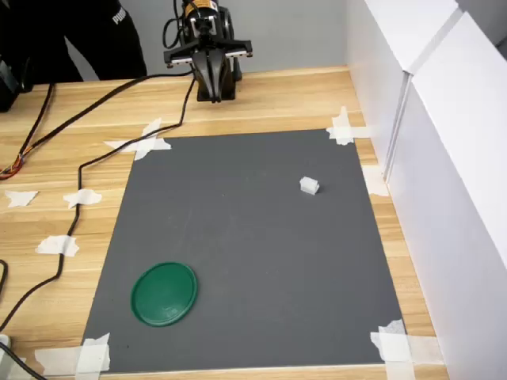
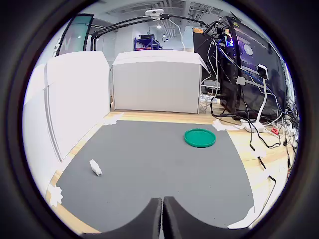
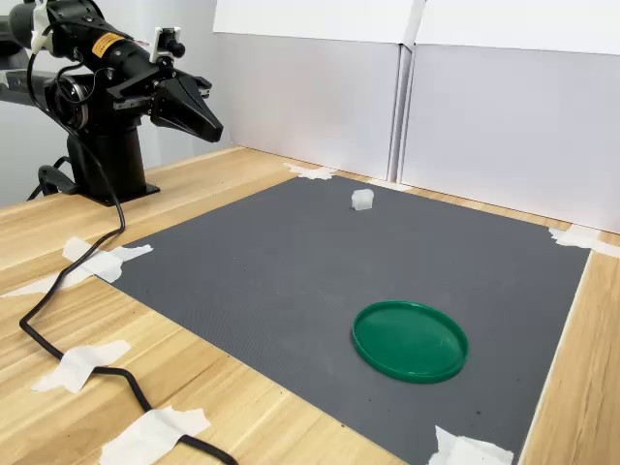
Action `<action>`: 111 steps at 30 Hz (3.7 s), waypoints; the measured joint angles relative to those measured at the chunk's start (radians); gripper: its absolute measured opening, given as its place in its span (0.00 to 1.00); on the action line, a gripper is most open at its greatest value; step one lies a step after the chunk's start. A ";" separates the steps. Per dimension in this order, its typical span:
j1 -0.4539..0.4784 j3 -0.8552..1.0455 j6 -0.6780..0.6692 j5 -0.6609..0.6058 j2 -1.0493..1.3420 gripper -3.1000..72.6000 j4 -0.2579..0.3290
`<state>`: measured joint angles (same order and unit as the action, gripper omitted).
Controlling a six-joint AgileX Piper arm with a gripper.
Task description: Grasp a white terminal and put it on the green lid.
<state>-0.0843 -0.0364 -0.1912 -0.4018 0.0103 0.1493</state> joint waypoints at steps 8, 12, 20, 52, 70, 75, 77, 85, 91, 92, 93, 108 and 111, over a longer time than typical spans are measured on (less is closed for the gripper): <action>0.000 0.000 0.000 0.000 0.000 0.02 0.000; 0.000 0.000 0.000 0.000 0.000 0.02 0.000; 0.000 -0.033 0.000 -0.010 -0.035 0.02 0.000; -0.226 -0.914 -0.298 -0.559 -0.933 0.02 -0.092; -0.413 -1.012 -0.401 -0.628 -1.208 0.13 -0.110; -0.413 -1.012 -0.467 -0.606 -1.283 0.43 -0.108; -0.413 -1.012 -0.484 -0.571 -1.304 0.58 -0.108; -0.413 -1.097 -0.463 -0.524 -1.363 0.89 -0.105; -0.413 -1.105 -0.428 -0.526 -1.413 0.89 -0.088; -0.413 -1.105 -0.424 -0.526 -1.424 0.89 -0.085; -0.414 -1.105 -0.422 -0.526 -1.437 0.89 -0.085; -0.475 -1.035 -0.398 -0.351 -1.511 0.88 -0.115; -0.475 -1.002 -0.398 -0.323 -1.538 0.88 -0.116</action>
<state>-0.5594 -1.0385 -0.5887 -0.7243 -1.5277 0.0332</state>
